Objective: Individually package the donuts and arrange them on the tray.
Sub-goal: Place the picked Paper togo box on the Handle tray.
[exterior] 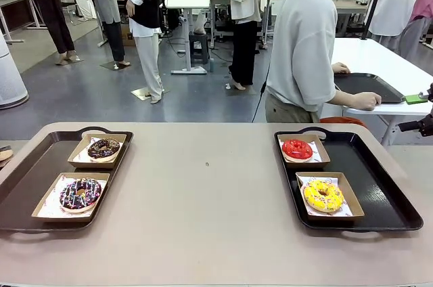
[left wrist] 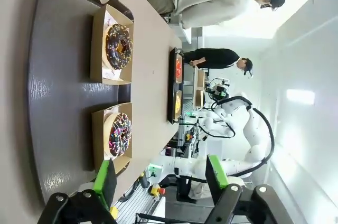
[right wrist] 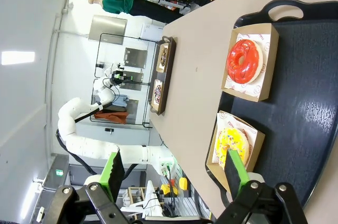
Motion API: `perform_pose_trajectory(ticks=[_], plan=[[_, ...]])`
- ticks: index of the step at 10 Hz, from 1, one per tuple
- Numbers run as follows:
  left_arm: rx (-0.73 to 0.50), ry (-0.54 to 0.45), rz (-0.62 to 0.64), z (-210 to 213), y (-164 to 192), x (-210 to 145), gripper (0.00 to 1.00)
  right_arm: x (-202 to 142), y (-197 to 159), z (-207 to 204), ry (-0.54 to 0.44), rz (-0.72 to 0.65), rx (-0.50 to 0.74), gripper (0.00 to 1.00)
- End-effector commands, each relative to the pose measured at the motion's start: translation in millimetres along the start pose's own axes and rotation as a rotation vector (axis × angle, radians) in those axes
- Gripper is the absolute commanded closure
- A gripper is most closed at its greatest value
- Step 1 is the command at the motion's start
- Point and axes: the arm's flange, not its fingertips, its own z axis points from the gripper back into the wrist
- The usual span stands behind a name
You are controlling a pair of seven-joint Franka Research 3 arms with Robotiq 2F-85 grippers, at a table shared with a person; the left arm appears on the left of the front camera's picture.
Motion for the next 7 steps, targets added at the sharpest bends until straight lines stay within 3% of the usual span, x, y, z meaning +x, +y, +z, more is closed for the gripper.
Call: perform_pose_trajectory(ticks=[1,7], plan=[[0.000,0.003,-0.031,4.9,-6.3,7.5,0.11,-1.0,1.2,-0.7,0.005,0.006,0.009,0.00],[0.000,0.000,0.000,0.0,0.0,0.0,0.11,-1.0,1.2,-0.7,0.005,0.006,0.009,0.00]])
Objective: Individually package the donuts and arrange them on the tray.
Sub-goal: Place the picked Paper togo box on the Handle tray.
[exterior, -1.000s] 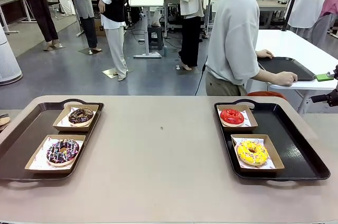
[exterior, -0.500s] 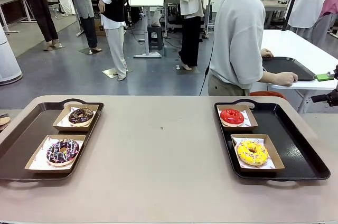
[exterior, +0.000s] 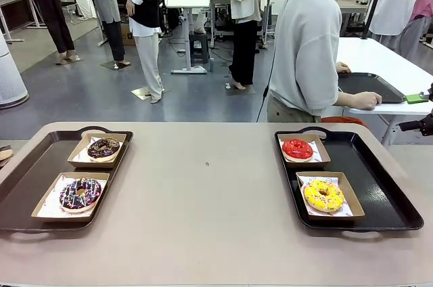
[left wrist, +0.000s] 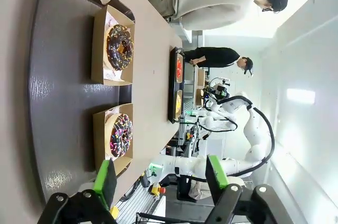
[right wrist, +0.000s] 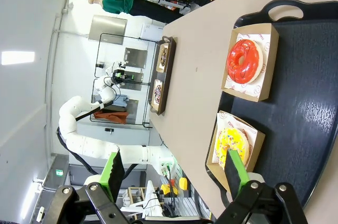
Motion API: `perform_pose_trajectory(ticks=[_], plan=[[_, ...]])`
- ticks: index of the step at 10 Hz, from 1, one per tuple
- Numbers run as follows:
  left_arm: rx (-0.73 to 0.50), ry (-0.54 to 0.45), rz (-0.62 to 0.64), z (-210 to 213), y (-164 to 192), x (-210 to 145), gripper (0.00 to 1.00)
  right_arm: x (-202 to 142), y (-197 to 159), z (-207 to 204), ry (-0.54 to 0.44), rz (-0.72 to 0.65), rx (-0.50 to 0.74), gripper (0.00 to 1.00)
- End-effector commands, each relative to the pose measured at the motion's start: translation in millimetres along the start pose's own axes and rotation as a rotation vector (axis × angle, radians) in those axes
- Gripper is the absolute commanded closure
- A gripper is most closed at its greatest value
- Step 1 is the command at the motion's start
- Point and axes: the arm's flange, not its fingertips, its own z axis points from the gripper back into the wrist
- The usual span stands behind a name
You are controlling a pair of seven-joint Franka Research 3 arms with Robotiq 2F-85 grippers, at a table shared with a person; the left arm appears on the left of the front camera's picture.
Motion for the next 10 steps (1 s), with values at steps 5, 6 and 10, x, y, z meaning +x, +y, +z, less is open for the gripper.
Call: perform_pose_trajectory(ticks=[5,6,10], plan=[[-0.003,-0.005,0.000,0.5,-0.6,-2.8,0.11,-1.0,1.2,-0.7,0.005,0.006,0.009,0.00],[-0.003,-0.005,0.000,0.5,-0.6,-2.8,0.11,-1.0,1.2,-0.7,0.005,0.006,0.009,0.00],[-0.003,-0.005,0.000,0.5,-0.6,-2.8,0.11,-1.0,1.2,-0.7,0.005,0.006,0.009,0.00]])
